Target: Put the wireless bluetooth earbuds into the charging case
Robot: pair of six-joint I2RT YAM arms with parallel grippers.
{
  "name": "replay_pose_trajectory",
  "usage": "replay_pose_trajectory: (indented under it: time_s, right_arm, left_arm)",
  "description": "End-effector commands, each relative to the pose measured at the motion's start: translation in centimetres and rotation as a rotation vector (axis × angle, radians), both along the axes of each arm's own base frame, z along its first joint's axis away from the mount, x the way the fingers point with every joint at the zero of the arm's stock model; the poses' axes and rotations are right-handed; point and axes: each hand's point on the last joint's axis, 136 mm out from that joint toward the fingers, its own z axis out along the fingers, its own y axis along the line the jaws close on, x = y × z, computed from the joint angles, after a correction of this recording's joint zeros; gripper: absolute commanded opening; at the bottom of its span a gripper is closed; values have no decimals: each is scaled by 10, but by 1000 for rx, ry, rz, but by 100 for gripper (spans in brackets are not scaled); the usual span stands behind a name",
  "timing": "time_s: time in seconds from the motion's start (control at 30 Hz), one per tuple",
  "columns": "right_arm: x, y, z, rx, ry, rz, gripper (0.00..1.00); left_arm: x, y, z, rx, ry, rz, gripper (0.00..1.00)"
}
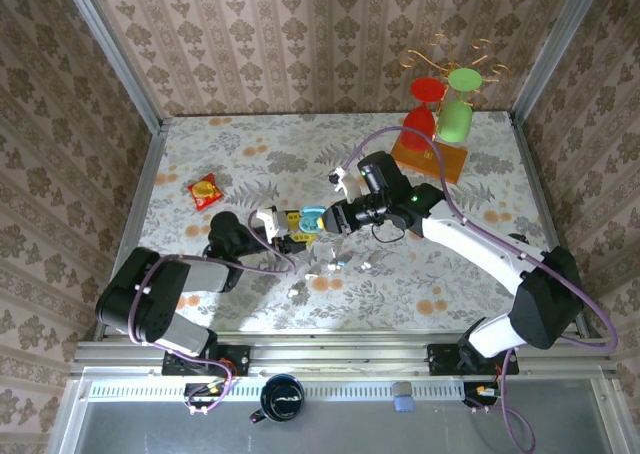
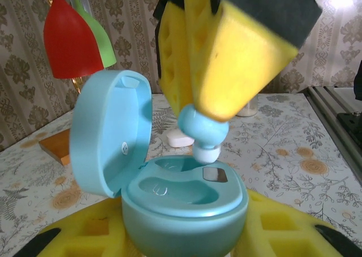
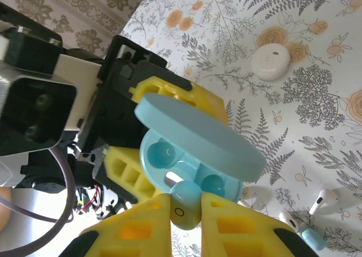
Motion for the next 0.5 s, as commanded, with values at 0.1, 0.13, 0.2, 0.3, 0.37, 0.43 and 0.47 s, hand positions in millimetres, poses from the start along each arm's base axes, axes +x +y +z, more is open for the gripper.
replay_pose_trajectory:
  time_s: [0.1,0.13,0.2,0.3,0.37,0.43,0.47]
  right_arm:
    - [7,2,0,-29,-33,-2,18]
    - [7,3,0,-29,-30,1,18]
    - [7,3,-2,-35,-26,2,18]
    - [7,3,-5,-46,-21,4,24]
    - [8,3,-4,-45,-21,2,32]
    - [8,2,-1,-44,-27,-5,37]
    - [9,1,1,-43,-35,-9,39]
  left_arm:
    - [-12,0,7,-13,-27,-46,36]
    - [-11,0,7,-14,-27,-43,36]
    - [-11,0,7,-15,-27,-37,36]
    - [-11,0,10,-19,-29,-36,36]
    - [-11,1,11,-21,-32,-34,36]
    - [-11,1,11,-22,-33,-33,36]
    - [-11,1,11,-22,-34,-31,36]
